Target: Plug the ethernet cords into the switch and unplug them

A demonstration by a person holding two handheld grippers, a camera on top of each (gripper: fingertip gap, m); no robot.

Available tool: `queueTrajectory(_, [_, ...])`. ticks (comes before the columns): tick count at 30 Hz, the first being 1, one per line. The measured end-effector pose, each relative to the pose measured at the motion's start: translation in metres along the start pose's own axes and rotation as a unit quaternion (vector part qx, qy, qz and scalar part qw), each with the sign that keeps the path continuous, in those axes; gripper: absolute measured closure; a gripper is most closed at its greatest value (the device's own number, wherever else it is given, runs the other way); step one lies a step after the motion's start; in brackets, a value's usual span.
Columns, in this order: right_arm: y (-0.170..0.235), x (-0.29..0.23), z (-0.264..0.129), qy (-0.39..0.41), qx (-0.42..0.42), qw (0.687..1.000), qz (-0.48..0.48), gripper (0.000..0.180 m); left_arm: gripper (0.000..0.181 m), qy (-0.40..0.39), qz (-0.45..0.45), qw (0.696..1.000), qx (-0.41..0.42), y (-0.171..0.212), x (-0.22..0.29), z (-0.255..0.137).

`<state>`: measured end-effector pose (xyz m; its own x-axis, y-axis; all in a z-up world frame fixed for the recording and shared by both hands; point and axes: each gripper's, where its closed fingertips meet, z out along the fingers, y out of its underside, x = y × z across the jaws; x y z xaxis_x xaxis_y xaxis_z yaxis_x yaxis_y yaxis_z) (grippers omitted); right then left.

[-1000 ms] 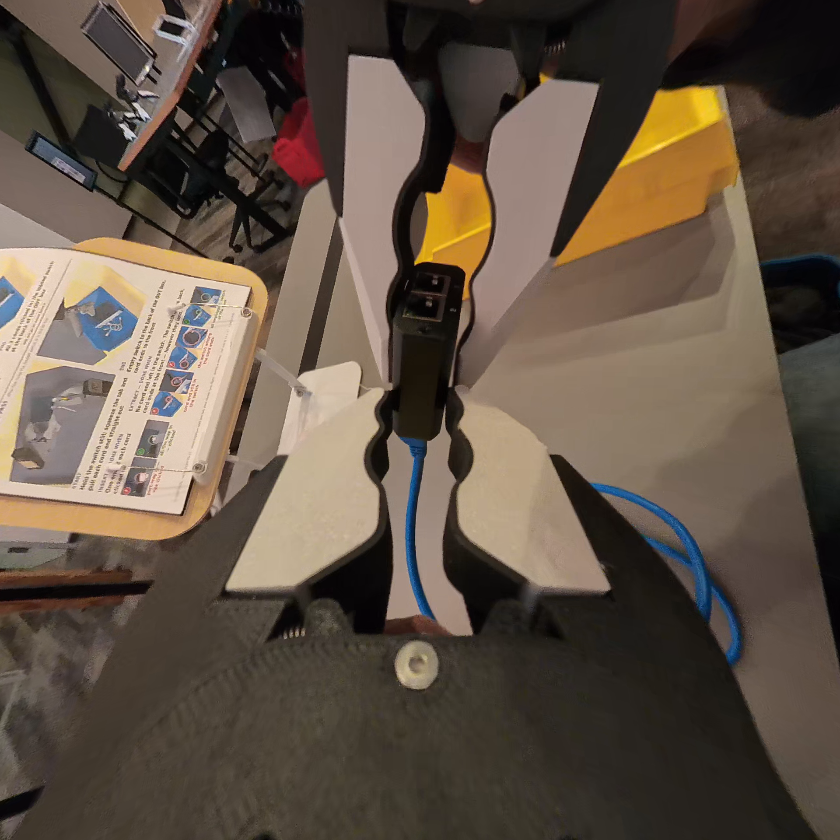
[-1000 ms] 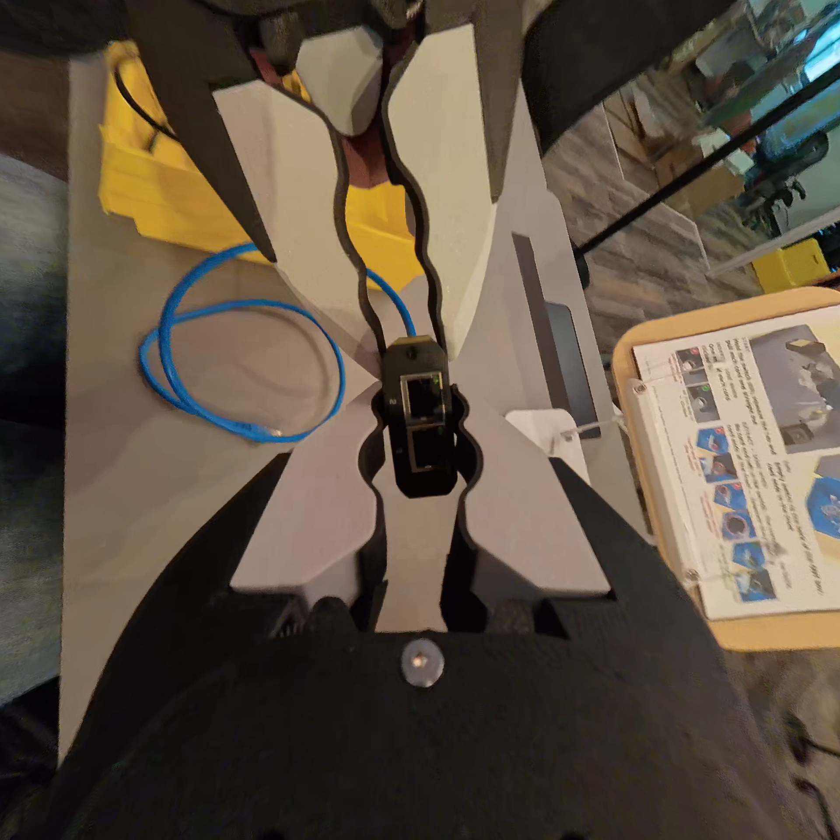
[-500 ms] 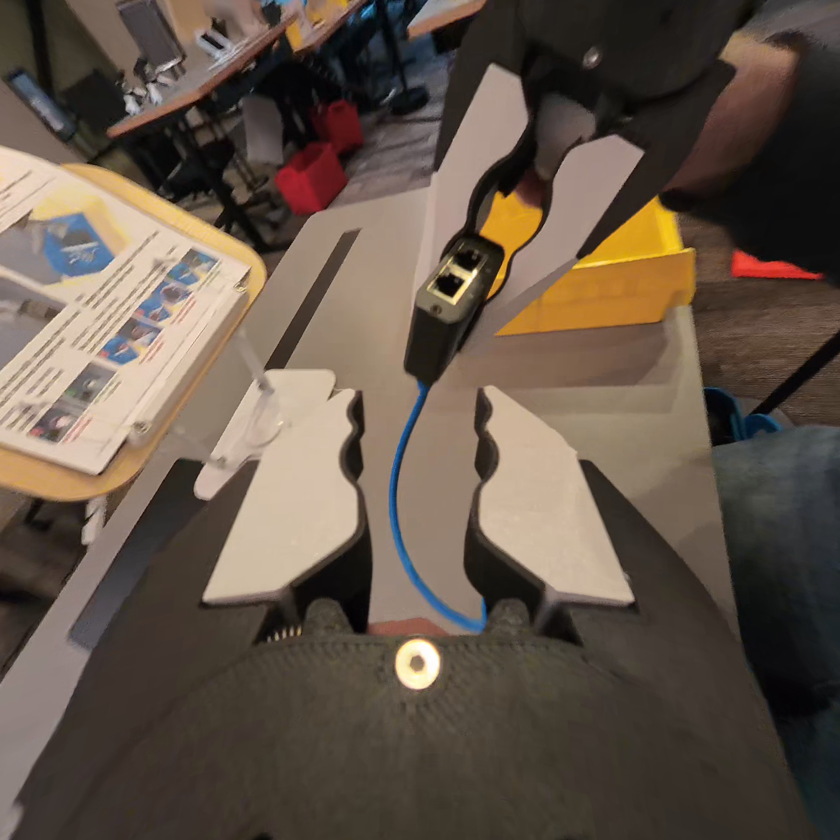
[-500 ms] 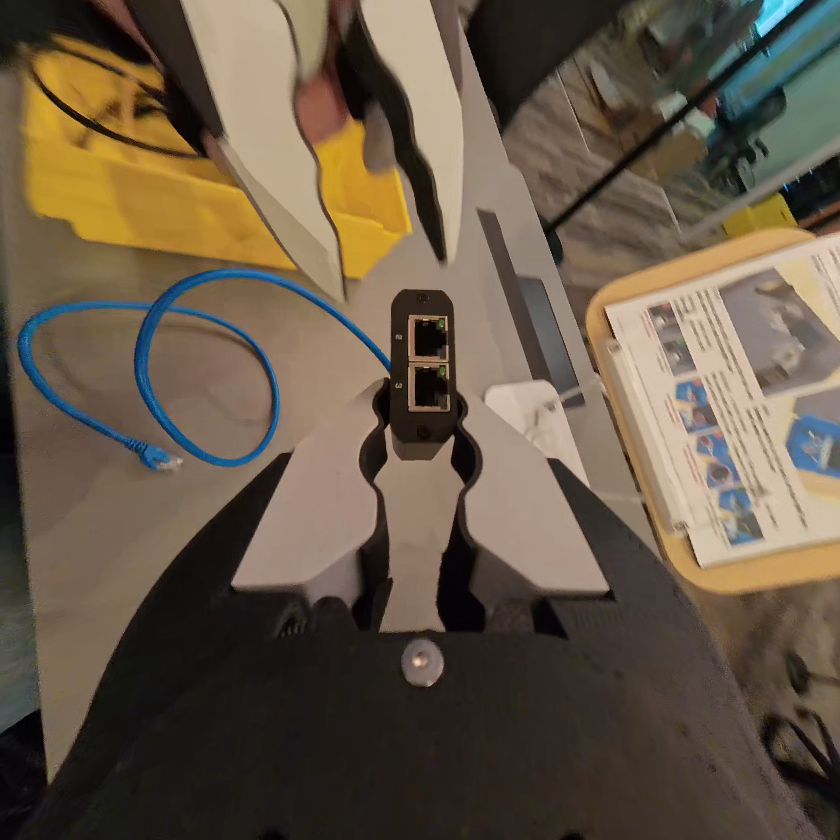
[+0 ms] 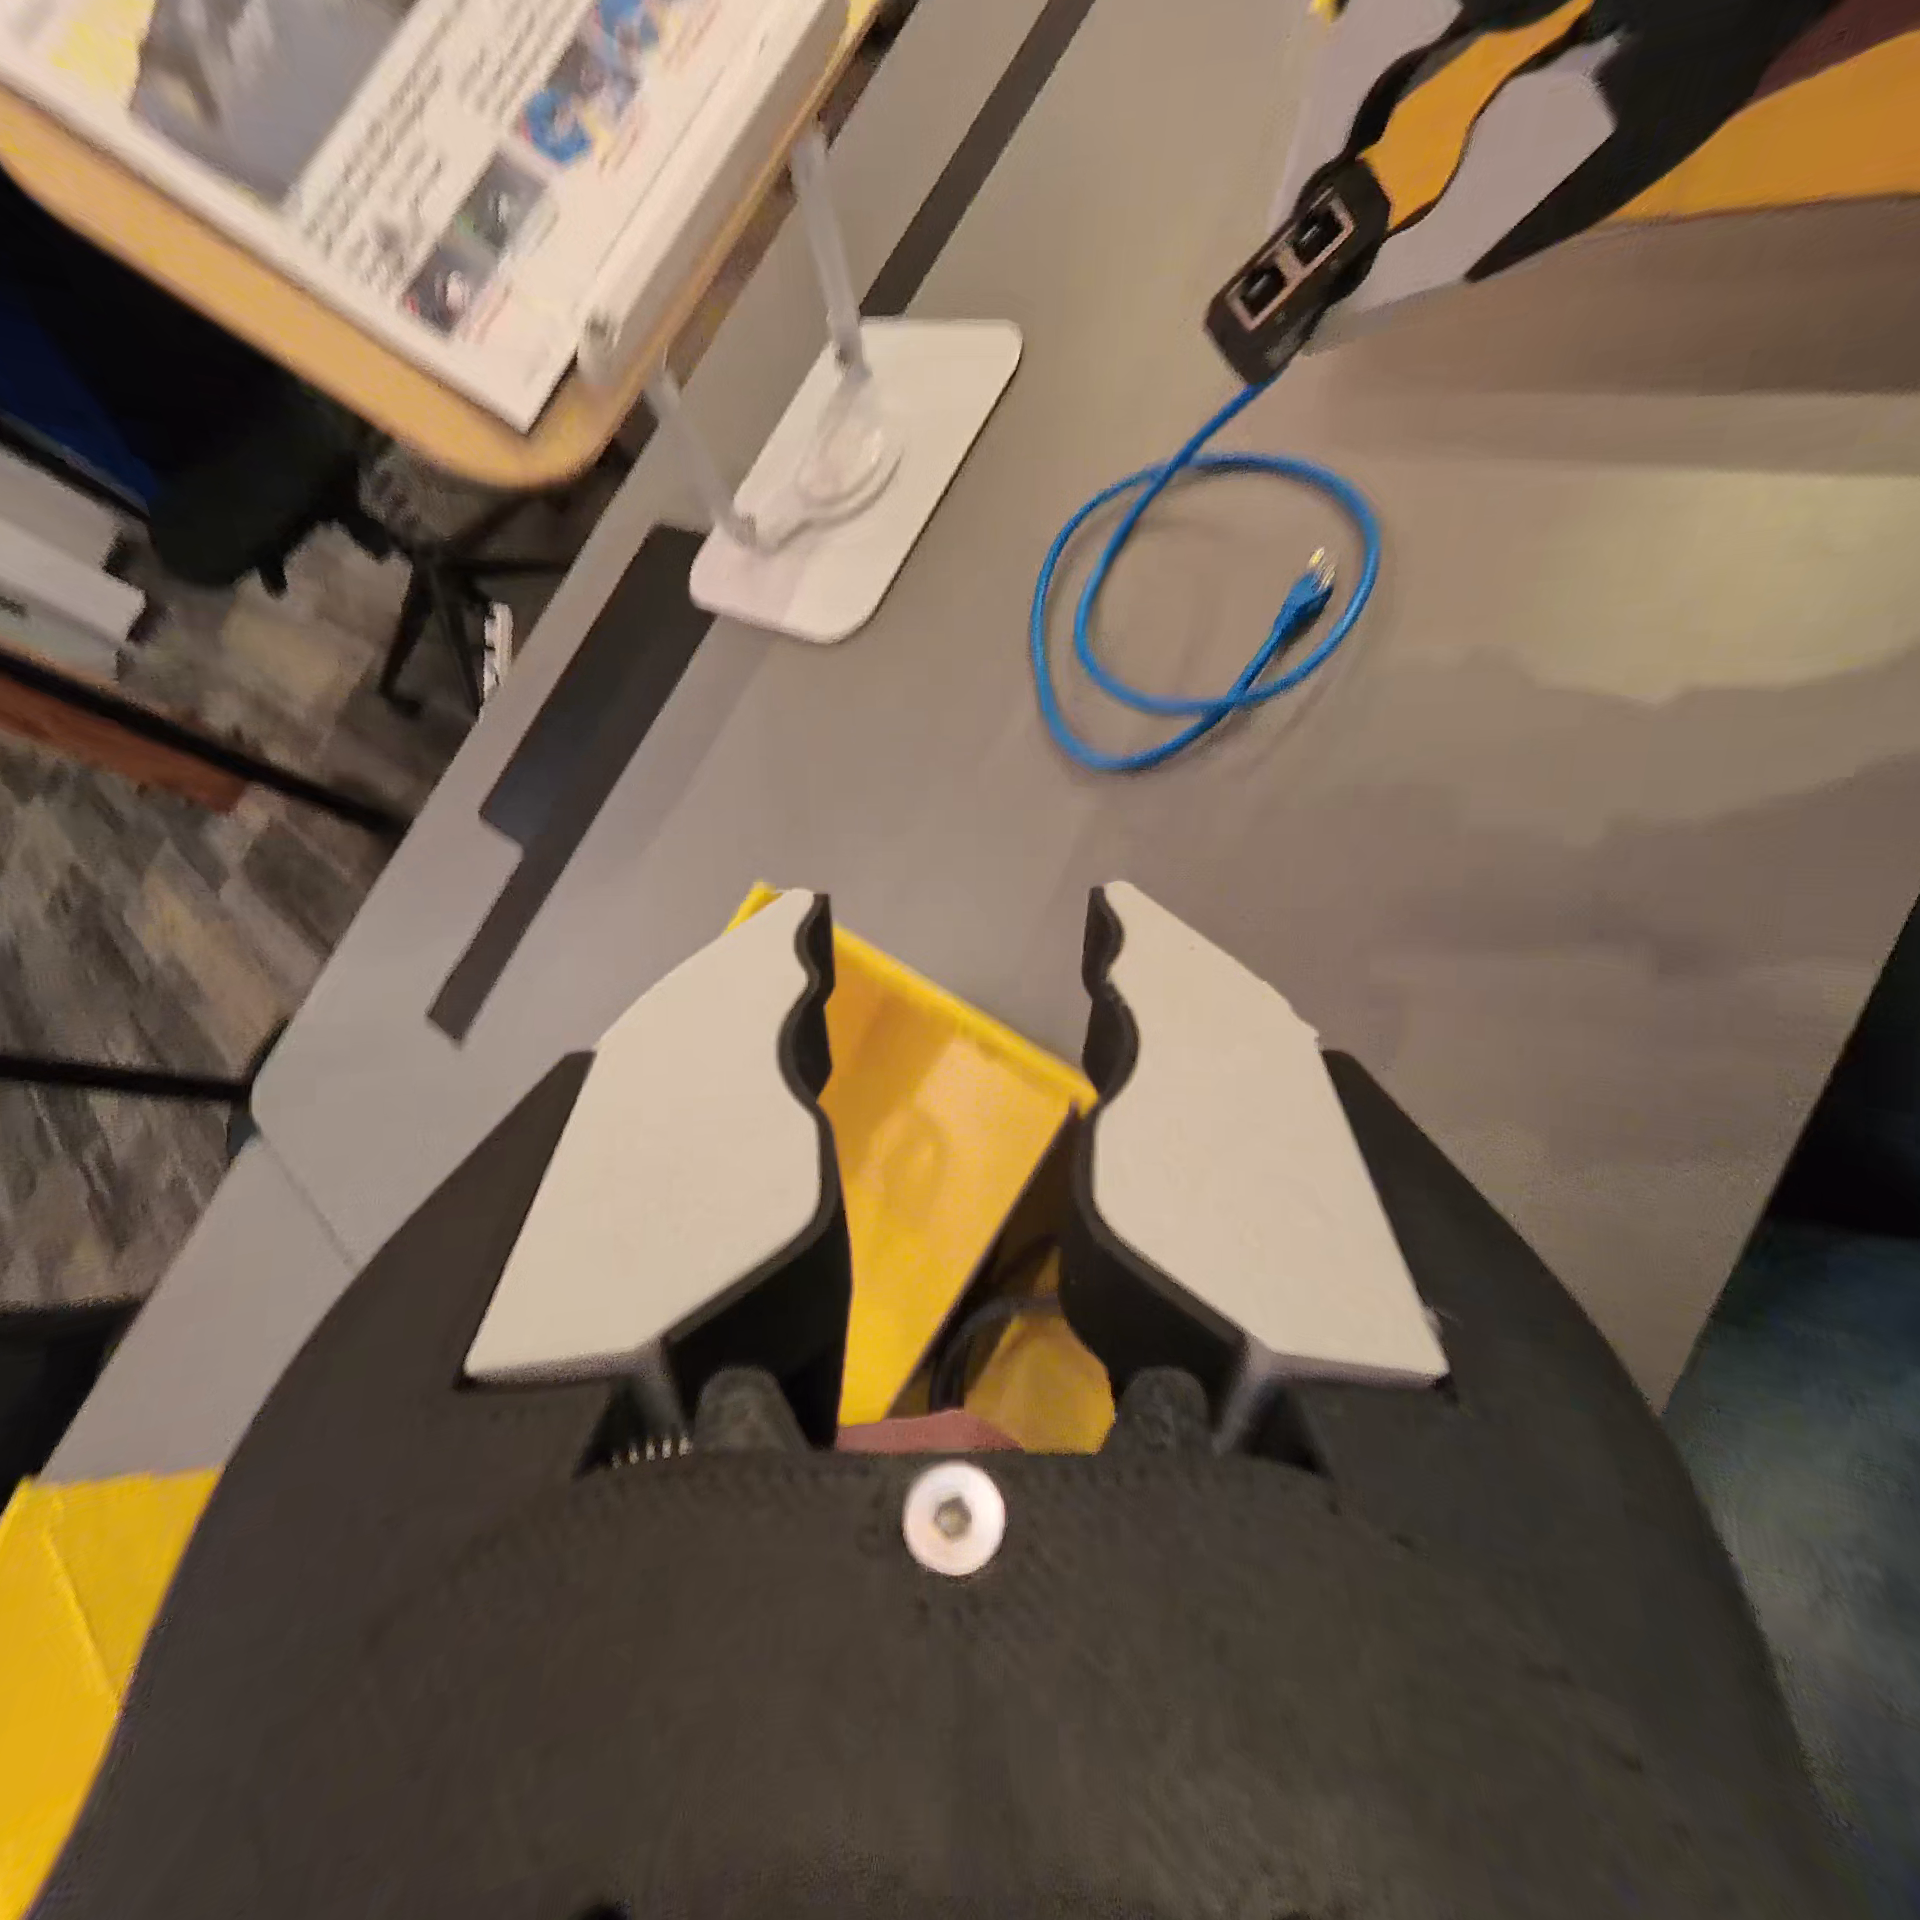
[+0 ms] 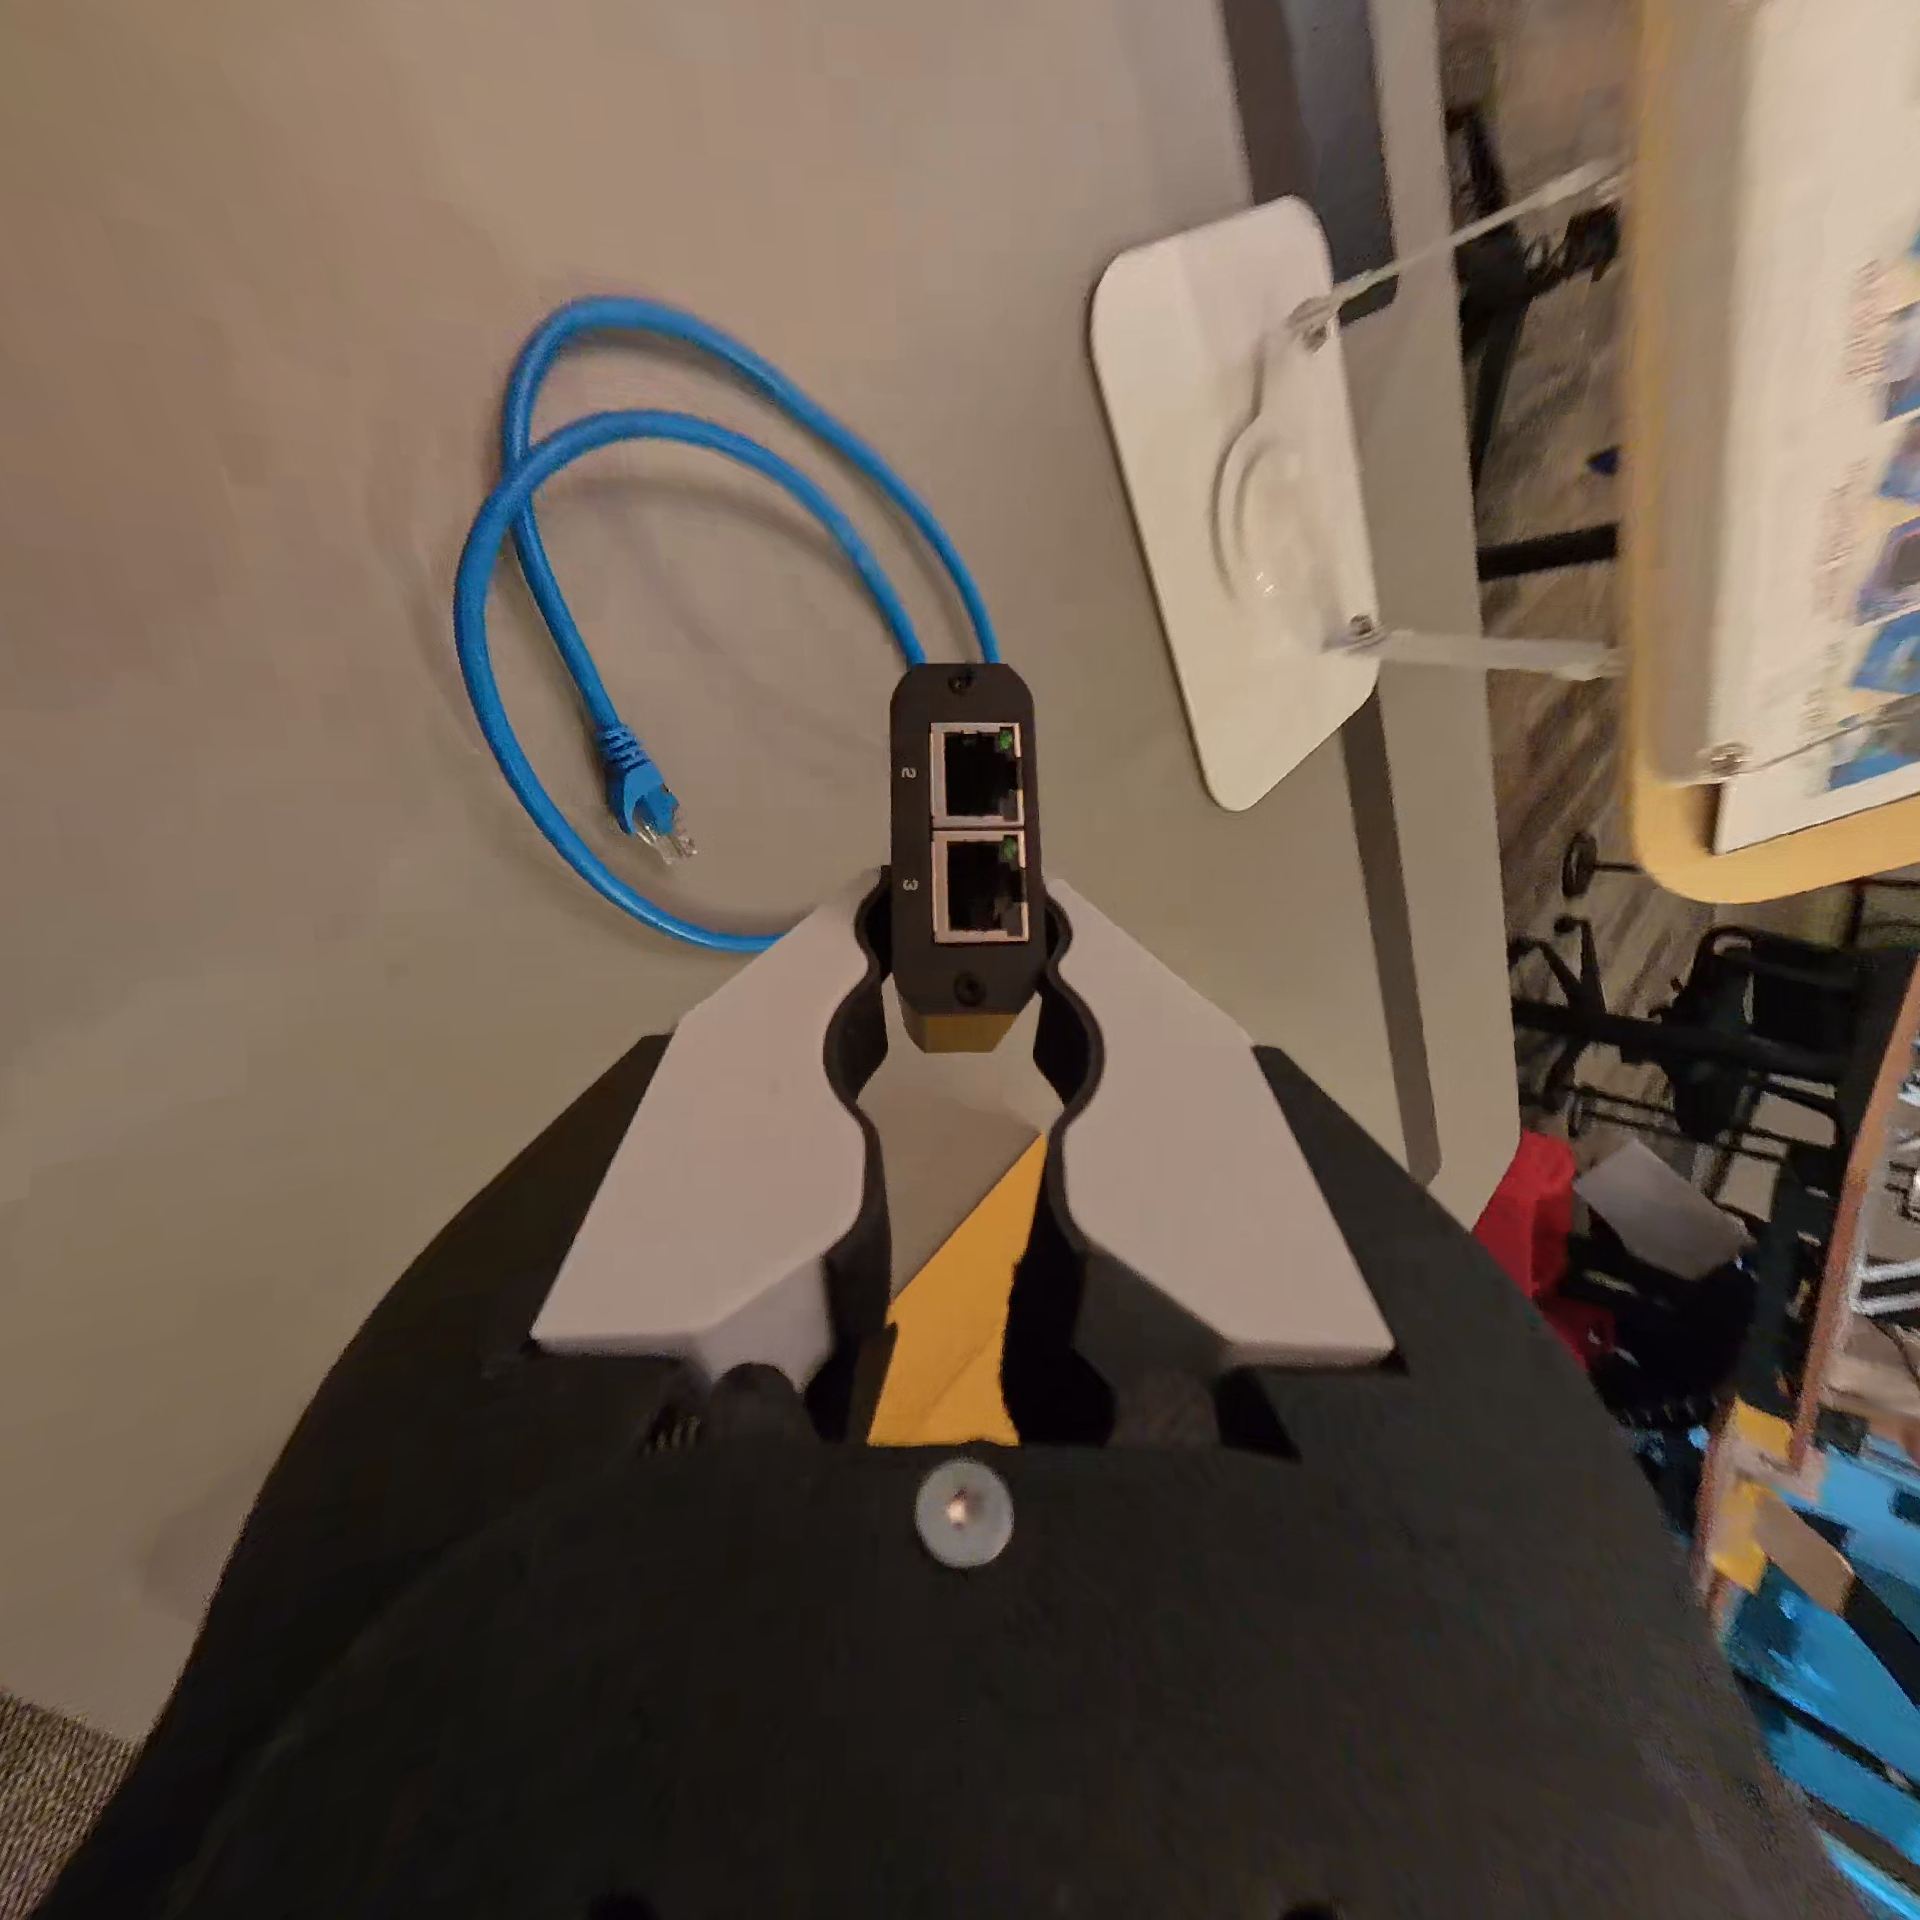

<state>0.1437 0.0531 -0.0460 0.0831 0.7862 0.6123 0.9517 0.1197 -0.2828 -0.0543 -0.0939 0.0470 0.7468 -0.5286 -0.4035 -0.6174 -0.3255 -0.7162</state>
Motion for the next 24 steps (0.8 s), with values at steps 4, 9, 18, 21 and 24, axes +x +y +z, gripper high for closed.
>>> queueTrajectory(4, [0.001, -0.029, 0.028, -0.023, -0.016, 1.000, -0.013, 0.158, 0.136, -0.011, -0.025, 0.996, -0.085, 0.063, -0.017, -0.020])
queueTrajectory(9, [0.011, -0.055, 0.048, -0.037, -0.058, 0.997, -0.024, 0.156, 0.136, 0.022, -0.066, 0.984, -0.163, 0.122, -0.005, -0.031])
queueTrajectory(18, [0.008, -0.084, 0.062, -0.069, -0.069, 0.995, -0.027, 0.127, 0.135, -0.002, -0.084, 0.952, -0.295, 0.201, -0.007, -0.026])
queueTrajectory(21, [0.008, -0.089, 0.059, -0.095, -0.066, 0.993, -0.014, 0.117, 0.135, -0.025, -0.097, 0.951, -0.291, 0.203, -0.017, -0.032])
queueTrajectory(24, [0.008, -0.095, 0.054, -0.120, -0.061, 0.991, -0.009, 0.109, 0.135, -0.053, -0.094, 0.950, -0.294, 0.205, -0.029, -0.038])
